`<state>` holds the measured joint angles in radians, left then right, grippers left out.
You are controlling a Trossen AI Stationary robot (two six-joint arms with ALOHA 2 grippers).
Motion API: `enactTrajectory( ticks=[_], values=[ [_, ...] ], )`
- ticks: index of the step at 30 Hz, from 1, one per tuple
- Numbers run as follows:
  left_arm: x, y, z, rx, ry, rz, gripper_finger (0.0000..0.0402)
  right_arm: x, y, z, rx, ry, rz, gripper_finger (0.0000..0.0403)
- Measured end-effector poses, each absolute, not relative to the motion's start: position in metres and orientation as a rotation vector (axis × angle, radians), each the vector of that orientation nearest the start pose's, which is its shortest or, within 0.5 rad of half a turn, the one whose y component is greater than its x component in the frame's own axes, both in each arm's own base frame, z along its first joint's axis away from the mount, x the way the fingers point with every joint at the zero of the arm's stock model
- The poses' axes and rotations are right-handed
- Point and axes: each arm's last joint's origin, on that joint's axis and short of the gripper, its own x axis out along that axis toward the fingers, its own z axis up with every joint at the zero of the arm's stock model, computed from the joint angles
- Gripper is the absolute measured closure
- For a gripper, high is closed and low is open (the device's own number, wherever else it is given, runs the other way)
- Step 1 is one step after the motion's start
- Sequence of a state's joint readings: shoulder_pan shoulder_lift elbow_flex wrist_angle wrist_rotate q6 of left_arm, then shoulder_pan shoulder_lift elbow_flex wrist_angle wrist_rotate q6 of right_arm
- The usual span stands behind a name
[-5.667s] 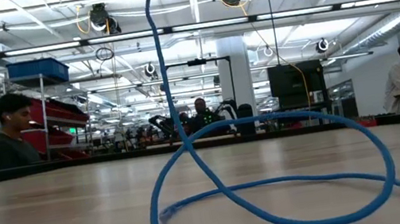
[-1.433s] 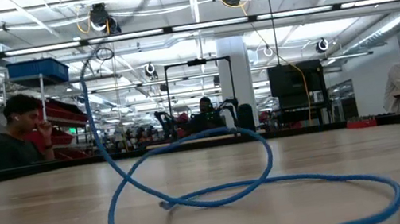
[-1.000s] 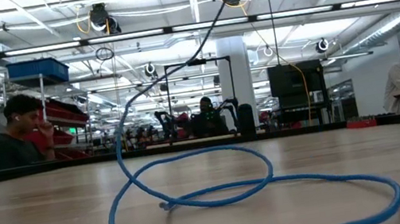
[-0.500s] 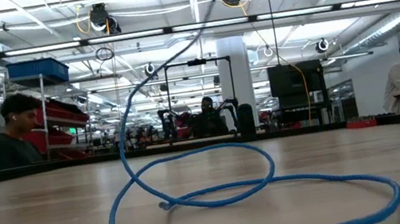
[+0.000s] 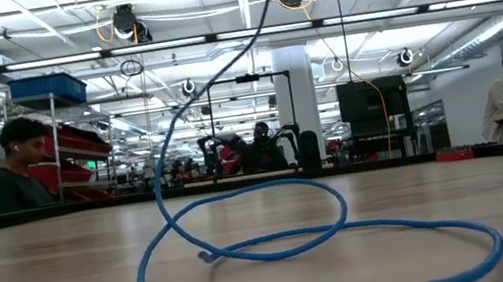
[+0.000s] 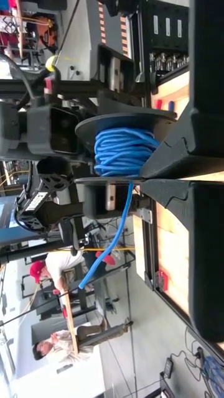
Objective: Coil cords
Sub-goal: Uncoil the blue wire from the spool
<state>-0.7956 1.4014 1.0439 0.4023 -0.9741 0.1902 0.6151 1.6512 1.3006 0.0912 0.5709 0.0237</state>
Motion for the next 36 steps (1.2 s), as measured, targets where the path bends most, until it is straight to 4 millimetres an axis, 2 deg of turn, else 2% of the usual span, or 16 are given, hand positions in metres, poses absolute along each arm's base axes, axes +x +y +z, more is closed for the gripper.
enactTrajectory(
  ticks=[7,15,24,36],
  values=[
    [0.234,-0.205,0.339,0.149,-0.020,0.151,0.0400,0.327,0.202,0.312,-0.113,0.217,0.012,0.0323],
    [0.234,-0.206,0.339,0.148,-0.023,0.128,0.0400,0.340,0.204,0.290,-0.155,0.260,0.027,0.0302],
    [0.234,-0.206,0.339,0.157,-0.022,0.127,0.0400,0.344,0.202,0.295,-0.140,0.202,0.021,0.0263],
    [0.234,-0.206,0.339,0.157,-0.022,0.126,0.0400,0.344,0.203,0.296,-0.132,0.190,0.027,0.0270]
  ],
)
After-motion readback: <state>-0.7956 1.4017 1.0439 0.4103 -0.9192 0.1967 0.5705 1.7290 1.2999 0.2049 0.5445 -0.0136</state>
